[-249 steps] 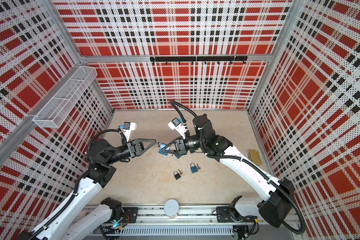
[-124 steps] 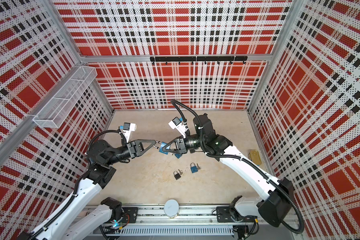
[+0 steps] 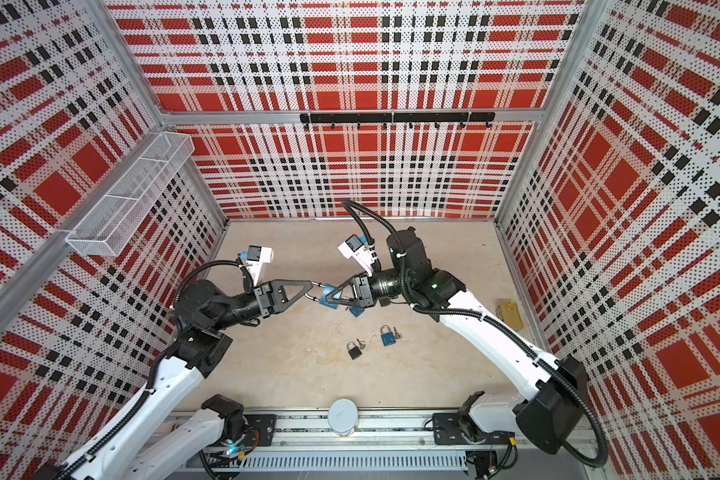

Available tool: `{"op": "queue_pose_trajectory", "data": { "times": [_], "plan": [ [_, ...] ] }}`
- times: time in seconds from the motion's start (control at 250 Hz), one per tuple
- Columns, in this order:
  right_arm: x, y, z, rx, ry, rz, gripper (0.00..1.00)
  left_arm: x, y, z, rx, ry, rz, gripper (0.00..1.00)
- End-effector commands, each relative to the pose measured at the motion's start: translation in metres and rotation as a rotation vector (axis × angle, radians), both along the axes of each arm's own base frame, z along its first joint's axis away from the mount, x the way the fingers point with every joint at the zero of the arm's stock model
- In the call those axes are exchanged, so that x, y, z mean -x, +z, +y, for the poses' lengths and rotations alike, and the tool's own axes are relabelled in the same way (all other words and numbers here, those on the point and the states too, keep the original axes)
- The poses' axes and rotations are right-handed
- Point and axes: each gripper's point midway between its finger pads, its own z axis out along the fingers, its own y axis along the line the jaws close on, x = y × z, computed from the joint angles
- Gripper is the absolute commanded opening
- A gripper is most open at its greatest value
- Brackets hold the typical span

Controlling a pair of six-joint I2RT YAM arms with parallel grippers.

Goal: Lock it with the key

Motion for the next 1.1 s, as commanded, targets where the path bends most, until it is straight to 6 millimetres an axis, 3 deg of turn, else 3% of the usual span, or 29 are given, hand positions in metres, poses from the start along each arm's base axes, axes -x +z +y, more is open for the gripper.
{"op": "queue_pose_trajectory", "data": {
  "times": [0.0, 0.704, 1.1],
  "plan": [
    [0.009, 0.025, 0.000, -0.085, 0.063, -0.076, 0.00, -0.003, -0.007, -0.002, -0.012, 0.012, 0.015, 0.00],
    [0.011, 0.030, 0.006, -0.134, 0.110, -0.016, 0.00, -0.002, -0.024, -0.017, -0.070, 0.020, -0.002, 0.00],
    [0.002, 0.026, 0.009, -0.117, 0.073, -0.024, 0.00, 0.013, -0.036, -0.038, -0.084, -0.028, 0.016, 0.00]
  ]
}}
